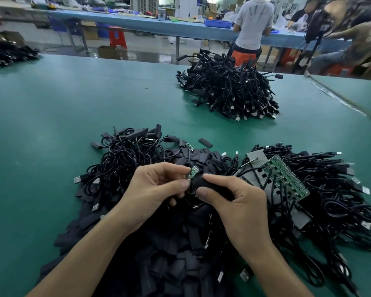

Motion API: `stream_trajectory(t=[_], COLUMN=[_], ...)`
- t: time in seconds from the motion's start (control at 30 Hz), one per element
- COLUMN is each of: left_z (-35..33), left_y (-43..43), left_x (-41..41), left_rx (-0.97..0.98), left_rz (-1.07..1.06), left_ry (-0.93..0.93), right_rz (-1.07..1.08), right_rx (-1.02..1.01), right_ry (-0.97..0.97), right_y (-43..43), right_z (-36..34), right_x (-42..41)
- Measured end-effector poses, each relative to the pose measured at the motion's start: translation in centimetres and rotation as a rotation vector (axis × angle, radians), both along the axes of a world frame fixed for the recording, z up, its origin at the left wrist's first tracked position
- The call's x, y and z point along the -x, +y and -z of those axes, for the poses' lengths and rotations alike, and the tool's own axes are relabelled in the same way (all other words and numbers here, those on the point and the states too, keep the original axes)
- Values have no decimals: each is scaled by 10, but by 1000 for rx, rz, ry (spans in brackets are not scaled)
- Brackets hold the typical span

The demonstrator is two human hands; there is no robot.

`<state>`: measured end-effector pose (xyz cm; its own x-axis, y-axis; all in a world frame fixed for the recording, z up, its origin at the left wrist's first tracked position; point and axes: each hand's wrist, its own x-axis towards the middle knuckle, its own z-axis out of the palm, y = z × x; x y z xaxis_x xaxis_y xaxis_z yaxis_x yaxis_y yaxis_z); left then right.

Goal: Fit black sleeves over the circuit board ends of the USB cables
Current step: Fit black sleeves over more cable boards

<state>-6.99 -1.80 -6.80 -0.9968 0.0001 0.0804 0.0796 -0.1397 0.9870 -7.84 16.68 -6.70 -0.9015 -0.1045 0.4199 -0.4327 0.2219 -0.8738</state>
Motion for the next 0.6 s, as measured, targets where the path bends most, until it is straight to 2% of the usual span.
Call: stream_trajectory(t=[0.1, 0.33, 0.6], left_z=[1, 4, 4], left_y=[-1, -3, -5], left_x=[0, 2, 0], left_rx=[62, -40, 14], left_rz=[61, 43, 74], left_ry=[24, 26, 24], right_rz=[6, -14, -75], right_rx=[14, 9, -9], right_ry=[-3, -74, -120], right_y=[4, 12, 12], right_z=[-4, -7, -9], right_x=[-2, 1, 0])
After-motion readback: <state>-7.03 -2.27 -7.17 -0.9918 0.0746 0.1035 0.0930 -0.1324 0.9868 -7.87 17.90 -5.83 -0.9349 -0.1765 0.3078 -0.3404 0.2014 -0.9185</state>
